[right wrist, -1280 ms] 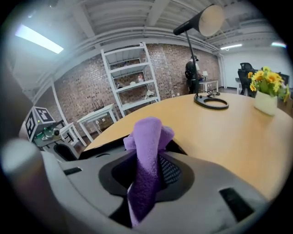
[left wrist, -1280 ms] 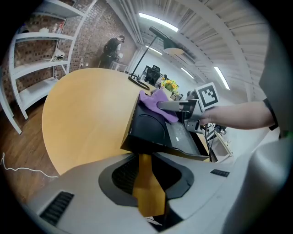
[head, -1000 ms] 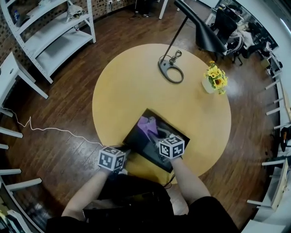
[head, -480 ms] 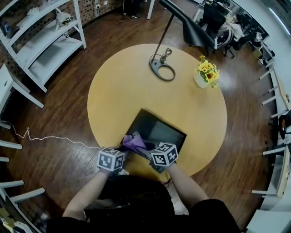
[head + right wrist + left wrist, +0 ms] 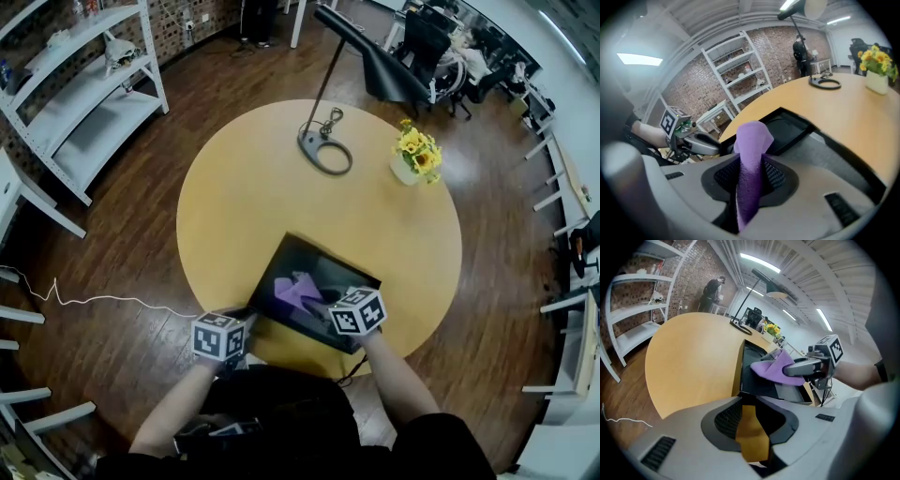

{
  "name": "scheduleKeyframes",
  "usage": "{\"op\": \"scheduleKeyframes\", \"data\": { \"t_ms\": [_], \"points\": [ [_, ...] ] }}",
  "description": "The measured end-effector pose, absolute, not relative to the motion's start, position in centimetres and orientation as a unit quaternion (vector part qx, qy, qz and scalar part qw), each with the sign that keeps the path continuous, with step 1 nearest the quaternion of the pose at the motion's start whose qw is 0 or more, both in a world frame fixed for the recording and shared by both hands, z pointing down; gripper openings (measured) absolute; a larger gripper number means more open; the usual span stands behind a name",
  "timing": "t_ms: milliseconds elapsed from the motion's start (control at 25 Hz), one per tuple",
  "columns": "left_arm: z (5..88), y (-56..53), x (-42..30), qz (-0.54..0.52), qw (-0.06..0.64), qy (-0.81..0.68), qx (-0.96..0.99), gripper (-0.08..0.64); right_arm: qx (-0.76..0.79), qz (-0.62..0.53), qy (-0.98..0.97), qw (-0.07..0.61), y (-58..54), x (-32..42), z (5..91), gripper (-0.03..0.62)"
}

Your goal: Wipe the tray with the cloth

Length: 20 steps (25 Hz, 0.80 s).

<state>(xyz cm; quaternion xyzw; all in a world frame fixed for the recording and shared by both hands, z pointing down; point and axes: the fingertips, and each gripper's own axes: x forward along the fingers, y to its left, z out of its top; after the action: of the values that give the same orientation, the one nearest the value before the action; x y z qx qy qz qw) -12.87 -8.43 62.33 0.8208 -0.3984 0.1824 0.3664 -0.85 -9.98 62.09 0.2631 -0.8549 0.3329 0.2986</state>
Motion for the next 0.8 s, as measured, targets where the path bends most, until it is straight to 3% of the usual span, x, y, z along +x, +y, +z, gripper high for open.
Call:
{"op": "scheduleKeyframes", "data": {
  "t_ms": [240, 480, 600, 800],
  "points": [
    [61.1, -10.1, -15.2, 0.187, 0.332, -0.419, 0.824, 0.086, 0.392, 0.273, -0.794, 0.377, -16.1, 6.7, 63.0, 0.097],
    [60.7, -10.4, -14.3, 0.230, 0.280, -0.397, 0.843, 0.086, 0.420, 0.061, -0.744, 0.516, -17.6, 6.0, 65.3, 0.097],
    [60.9, -10.6, -14.2, 0.245, 0.268, -0.392, 0.846, 0.084, 0.407, 0.026, -0.749, 0.522, -17.6, 5.3, 64.8, 0.095],
    [60.9, -10.4, -14.4, 0.226, 0.293, -0.393, 0.842, 0.069, 0.325, 0.098, -0.798, 0.498, -14.4, 4.0, 66.3, 0.094]
  ]
}}
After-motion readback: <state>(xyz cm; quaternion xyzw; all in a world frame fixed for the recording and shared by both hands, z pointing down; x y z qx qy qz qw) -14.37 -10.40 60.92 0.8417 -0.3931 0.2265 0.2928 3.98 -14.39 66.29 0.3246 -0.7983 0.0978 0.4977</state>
